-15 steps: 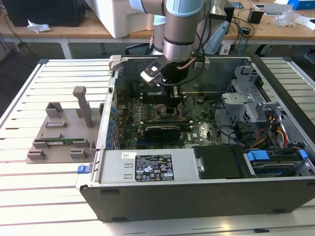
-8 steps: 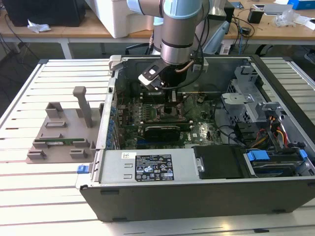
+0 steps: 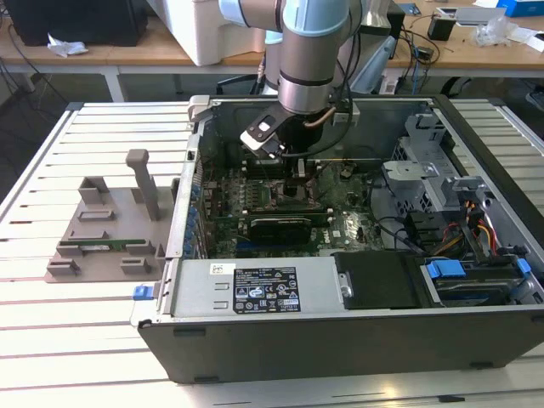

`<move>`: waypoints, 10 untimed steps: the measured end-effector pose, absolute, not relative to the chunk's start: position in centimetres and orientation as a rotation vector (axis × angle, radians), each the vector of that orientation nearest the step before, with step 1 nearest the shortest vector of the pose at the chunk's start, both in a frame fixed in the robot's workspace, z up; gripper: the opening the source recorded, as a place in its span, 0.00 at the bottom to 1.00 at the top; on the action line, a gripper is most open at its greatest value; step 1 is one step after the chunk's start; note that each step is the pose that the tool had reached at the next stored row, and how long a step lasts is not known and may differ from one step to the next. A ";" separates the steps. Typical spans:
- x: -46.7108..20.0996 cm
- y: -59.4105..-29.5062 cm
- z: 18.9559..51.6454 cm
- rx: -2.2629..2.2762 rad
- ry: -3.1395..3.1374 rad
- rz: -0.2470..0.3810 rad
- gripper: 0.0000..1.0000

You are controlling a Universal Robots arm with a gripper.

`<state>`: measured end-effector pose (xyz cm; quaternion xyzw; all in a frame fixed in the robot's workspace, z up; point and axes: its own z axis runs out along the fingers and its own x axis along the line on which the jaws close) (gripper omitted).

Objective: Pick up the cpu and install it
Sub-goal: 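Place the cpu into insertion slot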

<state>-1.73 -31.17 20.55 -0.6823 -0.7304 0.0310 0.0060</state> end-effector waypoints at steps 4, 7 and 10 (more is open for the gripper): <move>-0.8 -31.2 20.4 -2.134 -2.284 0.100 0.11; -0.6 -31.1 20.7 -2.133 -2.284 0.095 0.11; -0.6 -31.1 22.3 -2.134 -2.284 0.099 0.11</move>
